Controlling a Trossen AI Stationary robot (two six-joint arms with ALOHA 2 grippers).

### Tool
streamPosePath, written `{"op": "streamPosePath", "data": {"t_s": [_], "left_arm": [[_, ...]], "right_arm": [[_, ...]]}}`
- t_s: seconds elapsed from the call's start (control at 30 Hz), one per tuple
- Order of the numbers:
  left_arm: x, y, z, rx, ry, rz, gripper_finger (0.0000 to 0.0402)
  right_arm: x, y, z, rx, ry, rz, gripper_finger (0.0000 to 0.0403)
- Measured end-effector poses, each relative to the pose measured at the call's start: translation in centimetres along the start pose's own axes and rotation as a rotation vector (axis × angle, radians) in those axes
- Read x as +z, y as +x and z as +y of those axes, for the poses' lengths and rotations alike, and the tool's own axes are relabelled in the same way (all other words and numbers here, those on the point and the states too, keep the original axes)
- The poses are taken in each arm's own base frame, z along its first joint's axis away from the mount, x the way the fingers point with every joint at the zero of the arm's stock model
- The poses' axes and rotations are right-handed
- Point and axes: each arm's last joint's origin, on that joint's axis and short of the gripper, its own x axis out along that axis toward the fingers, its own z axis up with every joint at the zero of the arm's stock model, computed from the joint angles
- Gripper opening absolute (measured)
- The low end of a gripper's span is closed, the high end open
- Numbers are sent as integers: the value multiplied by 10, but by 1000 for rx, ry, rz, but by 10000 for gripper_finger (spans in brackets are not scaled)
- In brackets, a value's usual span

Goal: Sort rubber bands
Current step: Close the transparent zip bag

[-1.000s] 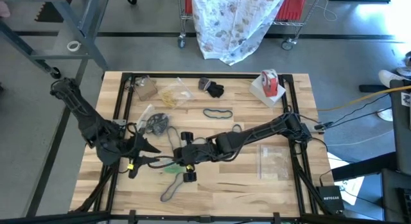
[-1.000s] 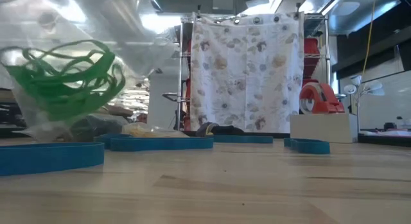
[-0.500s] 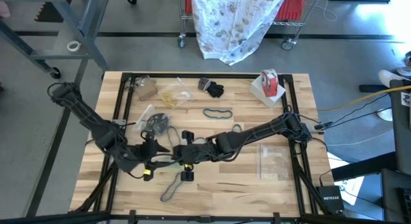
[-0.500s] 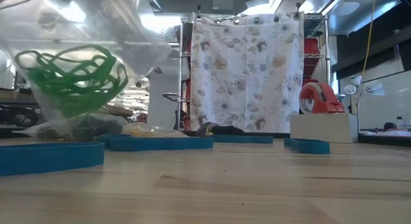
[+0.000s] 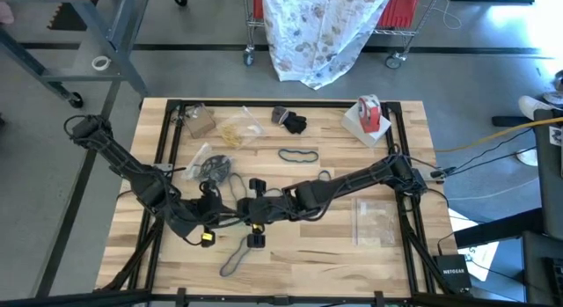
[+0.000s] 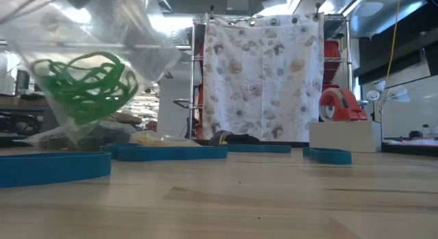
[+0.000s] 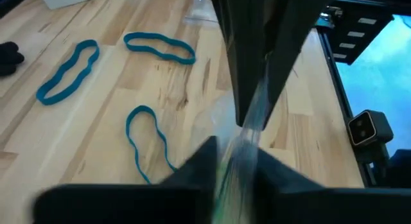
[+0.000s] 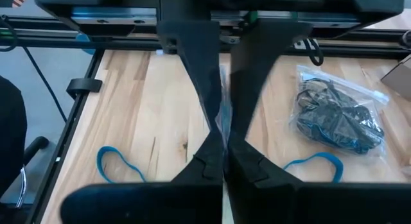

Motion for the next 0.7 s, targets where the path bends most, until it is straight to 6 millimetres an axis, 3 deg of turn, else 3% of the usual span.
{"op": "streamPosePath", "data": {"t_s": [0.33,0.57,0.7], "left_arm": [[-1,0,0,-7,16,8,0],[-4,-2,-1,-14,19,32,0],[-3,-1,-1,-18,11,23,0]], "right_arm": [[0,-2,-4,-3,29,19,29],[10,-47,-7,-19,-26,91,119],[0,-52,3,-45,-81,168,152]]}}
